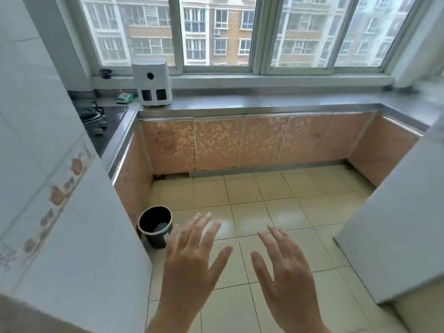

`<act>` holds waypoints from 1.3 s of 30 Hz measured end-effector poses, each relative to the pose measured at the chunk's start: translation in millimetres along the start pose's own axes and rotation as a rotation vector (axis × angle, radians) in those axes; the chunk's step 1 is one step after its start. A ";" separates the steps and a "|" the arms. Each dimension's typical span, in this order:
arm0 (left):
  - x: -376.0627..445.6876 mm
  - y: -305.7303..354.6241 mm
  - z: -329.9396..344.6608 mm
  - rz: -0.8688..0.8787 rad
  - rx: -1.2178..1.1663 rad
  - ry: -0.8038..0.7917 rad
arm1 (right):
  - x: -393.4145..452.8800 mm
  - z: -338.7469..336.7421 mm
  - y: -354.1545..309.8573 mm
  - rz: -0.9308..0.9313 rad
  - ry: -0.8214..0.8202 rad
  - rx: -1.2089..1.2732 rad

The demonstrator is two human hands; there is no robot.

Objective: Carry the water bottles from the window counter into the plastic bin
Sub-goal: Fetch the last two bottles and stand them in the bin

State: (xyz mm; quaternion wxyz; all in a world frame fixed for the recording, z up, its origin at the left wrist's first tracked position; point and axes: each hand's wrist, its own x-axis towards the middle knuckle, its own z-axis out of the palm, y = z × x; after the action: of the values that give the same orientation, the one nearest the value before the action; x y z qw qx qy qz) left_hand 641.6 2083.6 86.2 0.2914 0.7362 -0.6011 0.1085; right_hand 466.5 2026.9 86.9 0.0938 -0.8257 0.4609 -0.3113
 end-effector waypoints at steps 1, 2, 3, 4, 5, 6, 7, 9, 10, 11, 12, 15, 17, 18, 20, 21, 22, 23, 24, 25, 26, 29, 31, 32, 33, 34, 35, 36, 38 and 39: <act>18.2 -2.0 10.9 0.024 -0.014 -0.001 | 14.3 3.1 7.3 0.015 0.008 -0.013; 36.0 -3.3 21.7 0.050 -0.030 -0.001 | 27.9 5.7 14.6 0.034 0.019 -0.023; 53.2 -3.8 31.9 0.081 -0.045 -0.001 | 40.9 7.8 21.6 0.055 0.031 -0.030; 69.8 -3.6 41.8 0.116 -0.056 -0.003 | 53.3 9.6 28.8 0.078 0.042 -0.039; 85.7 -2.6 51.5 0.148 -0.064 -0.009 | 65.0 11.2 36.5 0.101 0.050 -0.048; 100.5 -1.1 61.1 0.176 -0.067 -0.019 | 75.4 12.8 44.6 0.125 0.058 -0.058; 114.1 1.0 70.9 0.198 -0.073 -0.031 | 84.6 14.0 53.2 0.149 0.069 -0.068; 138.6 5.9 89.9 0.224 -0.109 -0.052 | 102.2 14.5 70.1 0.190 0.099 -0.081; 151.4 9.0 100.6 0.236 -0.127 -0.056 | 112.2 14.3 79.6 0.206 0.113 -0.086; 164.4 12.7 112.0 0.250 -0.136 -0.059 | 123.0 14.2 89.9 0.221 0.122 -0.094; 177.6 17.0 124.6 0.267 -0.141 -0.062 | 134.4 14.4 102.2 0.235 0.126 -0.106; 221.1 35.1 166.0 0.296 -0.167 -0.073 | 171.0 16.9 146.0 0.277 0.142 -0.134; 254.1 52.1 195.8 0.307 -0.188 -0.070 | 199.3 19.5 178.3 0.291 0.164 -0.135; 271.6 61.1 210.9 0.312 -0.193 -0.065 | 215.1 20.9 194.7 0.290 0.172 -0.133; 306.7 79.3 240.3 0.318 -0.191 -0.062 | 247.7 21.9 228.6 0.292 0.163 -0.129; 324.4 88.6 253.9 0.317 -0.188 -0.066 | 264.2 21.4 245.8 0.293 0.154 -0.129; 342.1 97.3 266.6 0.319 -0.185 -0.071 | 280.4 19.9 262.4 0.294 0.147 -0.131; 360.2 106.1 279.0 0.324 -0.185 -0.078 | 296.2 17.6 278.5 0.297 0.139 -0.132; 377.9 115.0 290.6 0.330 -0.186 -0.082 | 312.3 14.6 294.1 0.300 0.132 -0.128; 396.0 123.9 301.6 0.333 -0.188 -0.081 | 328.7 11.1 309.0 0.300 0.127 -0.123; 414.5 132.5 312.5 0.338 -0.191 -0.077 | 345.6 7.8 323.2 0.294 0.127 -0.122; 464.8 155.4 344.3 0.340 -0.199 -0.079 | 393.2 3.5 363.5 0.303 0.127 -0.109; 487.3 163.3 359.1 0.346 -0.198 -0.074 | 414.1 5.1 381.2 0.293 0.146 -0.117; 501.9 167.7 371.0 0.345 -0.204 -0.079 | 427.7 6.4 394.2 0.299 0.149 -0.114; 516.2 171.3 383.2 0.346 -0.208 -0.082 | 441.1 8.4 407.0 0.305 0.154 -0.110; 531.7 174.7 395.7 0.349 -0.211 -0.087 | 455.8 11.1 420.3 0.305 0.161 -0.111; 547.0 177.7 409.2 0.354 -0.213 -0.091 | 470.7 14.0 433.7 0.309 0.165 -0.111; 562.4 180.3 422.9 0.364 -0.218 -0.087 | 486.3 17.4 446.9 0.318 0.168 -0.112; 596.3 185.3 451.8 0.379 -0.239 -0.078 | 518.8 23.4 473.6 0.342 0.176 -0.109; 615.2 187.7 467.0 0.386 -0.245 -0.075 | 536.3 26.2 487.2 0.353 0.182 -0.114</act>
State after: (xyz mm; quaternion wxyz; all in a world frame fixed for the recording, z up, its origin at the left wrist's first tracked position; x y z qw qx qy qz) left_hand 530.8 1296.5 79.4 0.3301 0.5700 -0.7499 0.0611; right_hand 344.3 1312.2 80.3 0.0579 -0.7045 0.6221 -0.3365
